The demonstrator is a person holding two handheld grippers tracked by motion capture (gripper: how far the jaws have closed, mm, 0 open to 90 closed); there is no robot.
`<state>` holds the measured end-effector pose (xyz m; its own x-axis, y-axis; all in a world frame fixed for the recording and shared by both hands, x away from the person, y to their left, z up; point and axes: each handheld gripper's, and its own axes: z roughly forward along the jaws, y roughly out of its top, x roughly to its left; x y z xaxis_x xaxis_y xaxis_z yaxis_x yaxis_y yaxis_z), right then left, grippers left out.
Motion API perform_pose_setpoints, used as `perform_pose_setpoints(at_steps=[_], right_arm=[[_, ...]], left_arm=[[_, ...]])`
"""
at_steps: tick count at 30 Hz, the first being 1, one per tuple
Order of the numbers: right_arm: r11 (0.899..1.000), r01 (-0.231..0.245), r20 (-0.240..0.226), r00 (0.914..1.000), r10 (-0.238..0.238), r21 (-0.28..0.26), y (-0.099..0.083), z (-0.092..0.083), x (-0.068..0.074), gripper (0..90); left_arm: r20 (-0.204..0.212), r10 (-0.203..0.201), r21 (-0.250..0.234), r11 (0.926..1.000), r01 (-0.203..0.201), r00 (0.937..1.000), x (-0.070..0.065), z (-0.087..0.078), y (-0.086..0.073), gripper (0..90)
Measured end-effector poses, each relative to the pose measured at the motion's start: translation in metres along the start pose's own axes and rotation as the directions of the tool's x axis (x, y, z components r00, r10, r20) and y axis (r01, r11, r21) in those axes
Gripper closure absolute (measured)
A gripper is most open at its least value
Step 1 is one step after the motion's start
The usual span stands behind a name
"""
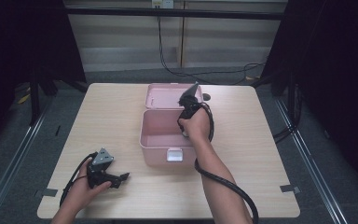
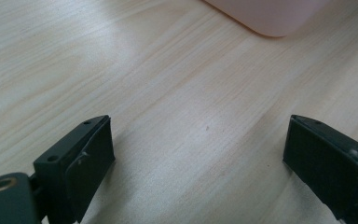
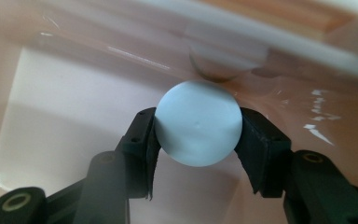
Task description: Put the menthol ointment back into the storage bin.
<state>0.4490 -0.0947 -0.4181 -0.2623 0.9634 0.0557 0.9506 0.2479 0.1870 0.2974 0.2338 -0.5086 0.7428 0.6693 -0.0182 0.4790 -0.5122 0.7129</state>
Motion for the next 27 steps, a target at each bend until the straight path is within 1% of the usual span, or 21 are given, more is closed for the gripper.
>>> perform_pose_setpoints(at_steps=[2, 14, 19, 23, 27], right_arm=[[1.000, -0.003, -0.010, 0.9999, 0.003, 0.003, -0.0005, 0.0025, -0.0005, 50.4], [1.000, 0.010, -0.007, 0.9999, -0.010, 0.000, -0.0011, 0.0087, -0.0004, 50.2], [1.000, 0.015, -0.005, 0.9999, -0.015, -0.005, -0.0011, 0.0094, -0.0001, 49.9], [1.000, 0.019, 0.003, 0.9998, -0.019, -0.020, -0.0008, 0.0086, 0.0003, 50.1], [1.000, 0.017, 0.002, 0.9998, -0.017, -0.017, -0.0005, 0.0074, 0.0001, 50.2]], left_arm=[[0.001, -0.001, 0.000, 1.0000, 0.001, 1.0000, 0.0000, 0.0000, 0.0000, 8.0], [0.000, 0.000, -0.001, 1.0000, 0.000, 1.0000, 0.0000, 0.0001, 0.0000, 8.0], [0.000, 0.000, -0.001, 1.0000, 0.000, 1.0000, 0.0000, 0.0001, 0.0000, 8.0], [0.000, 0.000, -0.001, 1.0000, 0.000, 1.0000, 0.0000, 0.0001, 0.0000, 8.0], [0.001, 0.000, -0.001, 1.0000, 0.000, 1.0000, 0.0000, 0.0000, 0.0000, 8.0]])
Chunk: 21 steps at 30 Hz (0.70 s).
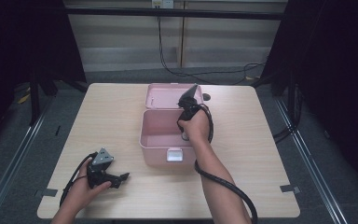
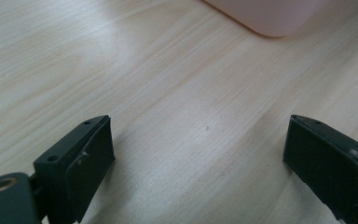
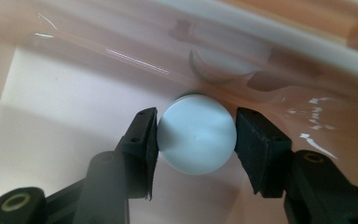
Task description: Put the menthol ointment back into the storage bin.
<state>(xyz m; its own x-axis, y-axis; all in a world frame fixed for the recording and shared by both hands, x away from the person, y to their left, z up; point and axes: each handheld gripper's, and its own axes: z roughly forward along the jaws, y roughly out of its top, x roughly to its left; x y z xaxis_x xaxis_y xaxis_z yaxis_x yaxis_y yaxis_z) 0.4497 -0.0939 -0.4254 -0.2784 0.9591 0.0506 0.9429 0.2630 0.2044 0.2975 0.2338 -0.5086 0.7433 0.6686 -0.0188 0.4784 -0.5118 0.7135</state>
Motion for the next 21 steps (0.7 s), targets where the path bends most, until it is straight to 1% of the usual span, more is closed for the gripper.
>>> perform_pose_setpoints(at_steps=[4, 9, 12, 15, 17, 19, 21], right_arm=[[1.000, 0.002, 0.001, 1.0000, -0.002, 0.002, 0.000, 0.000, 0.000, 50.0], [1.000, 0.010, 0.000, 1.0000, -0.010, 0.019, 0.000, -0.001, 0.000, 48.7], [1.000, 0.015, -0.009, 0.9999, -0.015, 0.027, 0.000, -0.002, 0.001, 45.7], [0.999, 0.025, 0.000, 0.9997, -0.025, 0.036, 0.000, -0.006, 0.004, 42.5], [0.999, 0.029, 0.004, 0.9996, -0.029, 0.035, -0.001, -0.010, 0.006, 42.4], [0.998, 0.032, 0.005, 0.9995, -0.032, 0.049, -0.001, -0.013, 0.006, 41.9], [0.998, 0.033, -0.003, 0.9994, -0.033, 0.055, -0.001, -0.017, 0.006, 42.7]], left_arm=[[0.000, 0.000, 0.001, 1.0000, 0.000, 1.0000, 0.000, 0.000, 0.000, 8.0], [0.000, 0.000, 0.000, 1.0000, 0.000, 1.0000, 0.000, 0.000, 0.000, 8.0], [0.000, 0.000, 0.000, 1.0000, 0.000, 1.0000, 0.000, 0.000, 0.000, 8.0], [0.000, 0.000, 0.000, 1.0000, 0.000, 1.0000, 0.000, 0.000, 0.000, 8.0], [0.000, 0.000, 0.000, 1.0000, 0.000, 1.0000, 0.000, 0.000, 0.000, 8.0], [0.000, 0.000, 0.000, 1.0000, 0.000, 1.0000, 0.000, 0.000, 0.000, 8.0], [0.001, 0.000, 0.000, 1.0000, 0.000, 1.0000, 0.000, 0.000, 0.000, 8.0]])
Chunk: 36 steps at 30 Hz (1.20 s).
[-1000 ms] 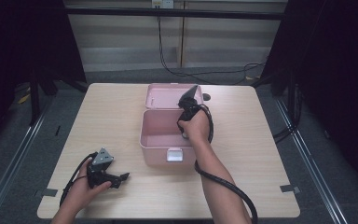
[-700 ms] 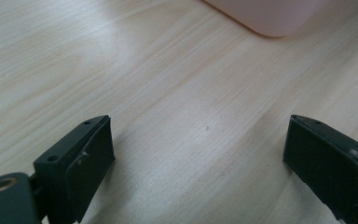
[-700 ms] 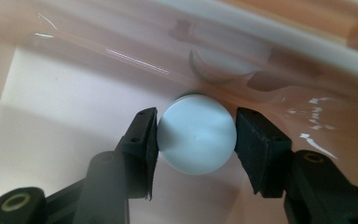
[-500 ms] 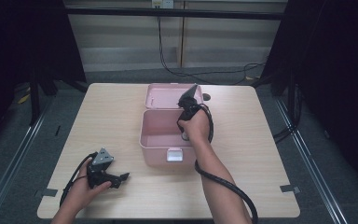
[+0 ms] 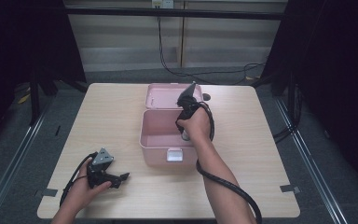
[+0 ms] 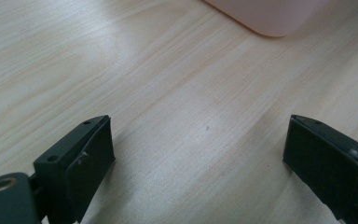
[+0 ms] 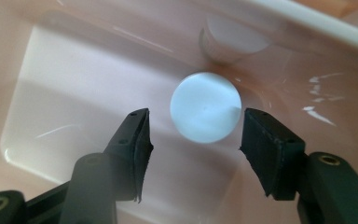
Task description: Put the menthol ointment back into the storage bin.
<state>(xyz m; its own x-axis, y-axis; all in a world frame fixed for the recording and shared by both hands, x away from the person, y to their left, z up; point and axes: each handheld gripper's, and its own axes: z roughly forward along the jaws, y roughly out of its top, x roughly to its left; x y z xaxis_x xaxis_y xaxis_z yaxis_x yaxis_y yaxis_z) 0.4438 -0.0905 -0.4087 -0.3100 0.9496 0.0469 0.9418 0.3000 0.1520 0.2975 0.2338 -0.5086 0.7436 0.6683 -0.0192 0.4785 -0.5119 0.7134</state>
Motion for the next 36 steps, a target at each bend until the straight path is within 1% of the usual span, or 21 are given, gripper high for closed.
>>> perform_pose_setpoints(at_steps=[2, 3, 6, 8, 10, 11, 13, 15, 17, 22, 25, 32, 36], right_arm=[[1.000, 0.003, -0.002, 1.0000, -0.003, 0.003, 0.000, -0.004, 0.000, 41.9], [1.000, 0.011, 0.005, 0.9999, -0.011, 0.000, 0.000, -0.007, 0.000, 41.9], [1.000, 0.020, 0.002, 0.9998, -0.020, 0.013, -0.001, -0.013, -0.001, 41.2], [1.000, 0.025, 0.007, 0.9997, -0.025, 0.005, -0.001, -0.017, -0.002, 40.1], [1.000, 0.028, -0.002, 0.9996, -0.028, 0.008, -0.002, -0.021, -0.004, 38.5], [0.999, 0.035, -0.005, 0.9994, -0.035, 0.004, -0.002, -0.023, -0.005, 38.0], [0.999, 0.053, 0.005, 0.9986, -0.053, 0.007, -0.003, -0.027, -0.005, 36.0], [0.998, 0.063, -0.014, 0.9979, -0.063, 0.001, -0.005, -0.031, -0.005, 34.7], [0.997, 0.076, -0.016, 0.9970, -0.076, -0.008, -0.005, -0.034, -0.004, 32.7], [0.994, 0.110, -0.028, 0.9935, -0.111, -0.018, -0.007, -0.041, 0.001, 28.9], [0.992, 0.123, -0.030, 0.9919, -0.123, -0.018, -0.009, -0.043, 0.004, 26.0], [0.984, 0.174, -0.040, 0.9838, -0.175, -0.033, -0.014, -0.052, 0.009, 21.4], [0.978, 0.204, -0.045, 0.9776, -0.205, -0.042, -0.017, -0.060, 0.008, 20.5]], left_arm=[[0.000, 0.000, 0.000, 1.0000, 0.000, 1.0000, 0.000, 0.000, 0.000, 8.0], [0.000, 0.000, 0.000, 1.0000, 0.000, 1.0000, 0.000, 0.000, 0.000, 8.0], [0.000, 0.000, 0.000, 1.0000, 0.000, 1.0000, 0.000, 0.000, 0.000, 8.0], [-0.001, 0.000, 0.000, 1.0000, 0.000, 1.0000, 0.000, 0.000, 0.000, 8.0], [0.003, 0.000, 0.000, 1.0000, 0.000, 1.0000, 0.000, 0.000, 0.000, 8.0], [0.003, 0.000, 0.000, 1.0000, 0.000, 1.0000, 0.000, 0.000, 0.000, 8.0], [0.003, 0.000, 0.000, 1.0000, 0.000, 1.0000, 0.000, 0.000, 0.000, 8.0], [0.003, 0.000, 0.000, 1.0000, 0.000, 1.0000, 0.000, 0.000, 0.000, 8.0], [0.003, 0.000, 0.000, 1.0000, 0.000, 1.0000, 0.000, 0.000, 0.000, 8.0], [0.003, 0.000, 0.001, 1.0000, 0.000, 1.0000, 0.000, 0.000, 0.000, 8.0], [0.003, 0.000, 0.001, 1.0000, 0.000, 1.0000, 0.000, 0.000, 0.000, 7.9], [0.003, 0.001, 0.001, 1.0000, -0.001, 1.0000, 0.000, 0.000, 0.000, 7.9], [0.002, 0.001, 0.000, 1.0000, -0.001, 1.0000, 0.000, 0.000, 0.000, 8.0]])
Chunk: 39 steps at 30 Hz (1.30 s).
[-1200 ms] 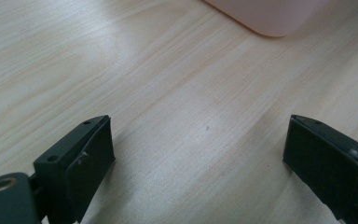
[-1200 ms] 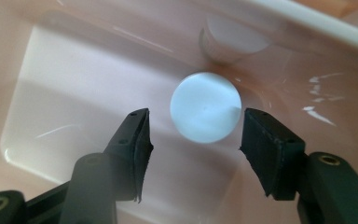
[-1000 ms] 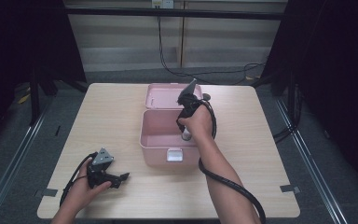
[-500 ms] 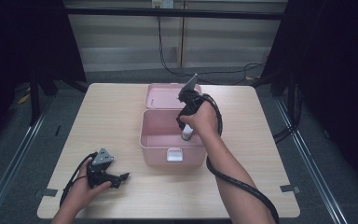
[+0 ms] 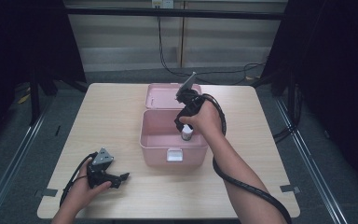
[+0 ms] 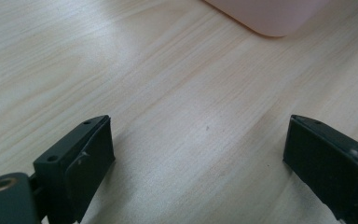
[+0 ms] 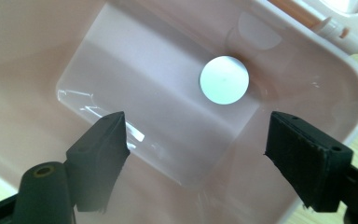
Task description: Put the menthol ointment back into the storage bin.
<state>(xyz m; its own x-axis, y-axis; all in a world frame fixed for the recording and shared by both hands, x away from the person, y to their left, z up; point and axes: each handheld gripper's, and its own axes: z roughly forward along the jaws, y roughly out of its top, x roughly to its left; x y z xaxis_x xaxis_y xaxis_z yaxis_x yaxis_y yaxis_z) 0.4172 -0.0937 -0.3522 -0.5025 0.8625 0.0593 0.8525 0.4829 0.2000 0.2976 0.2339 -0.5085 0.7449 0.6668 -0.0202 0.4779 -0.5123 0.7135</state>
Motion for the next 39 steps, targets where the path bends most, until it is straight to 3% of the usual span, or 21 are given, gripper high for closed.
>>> perform_pose_setpoints(at_steps=[4, 15, 23, 31, 39], right_arm=[[1.000, 0.020, -0.029, 0.9994, -0.020, -0.001, -0.006, -0.005, -0.002, 20.5], [0.998, 0.057, -0.033, 0.9978, -0.057, 0.002, -0.024, -0.017, -0.005, 18.9], [0.991, 0.128, -0.036, 0.9913, -0.127, 0.025, -0.035, -0.031, 0.000, 18.7], [0.988, 0.153, -0.044, 0.9874, -0.152, 0.026, -0.046, -0.048, -0.001, 18.7], [0.987, 0.161, -0.043, 0.9862, -0.160, 0.029, -0.061, -0.062, -0.013, 18.6]], left_arm=[[-0.001, 0.000, 0.001, 1.0000, 0.000, 1.0000, 0.000, 0.000, 0.000, 8.0], [-0.004, 0.000, 0.000, 1.0000, 0.000, 1.0000, 0.000, 0.000, 0.000, 8.0], [-0.004, -0.002, -0.002, 1.0000, 0.002, 1.0000, 0.000, 0.000, 0.000, 7.9], [-0.004, -0.002, -0.001, 1.0000, 0.002, 1.0000, 0.000, 0.000, 0.000, 7.9], [-0.004, -0.001, -0.001, 1.0000, 0.001, 1.0000, 0.000, 0.000, 0.000, 7.9]])
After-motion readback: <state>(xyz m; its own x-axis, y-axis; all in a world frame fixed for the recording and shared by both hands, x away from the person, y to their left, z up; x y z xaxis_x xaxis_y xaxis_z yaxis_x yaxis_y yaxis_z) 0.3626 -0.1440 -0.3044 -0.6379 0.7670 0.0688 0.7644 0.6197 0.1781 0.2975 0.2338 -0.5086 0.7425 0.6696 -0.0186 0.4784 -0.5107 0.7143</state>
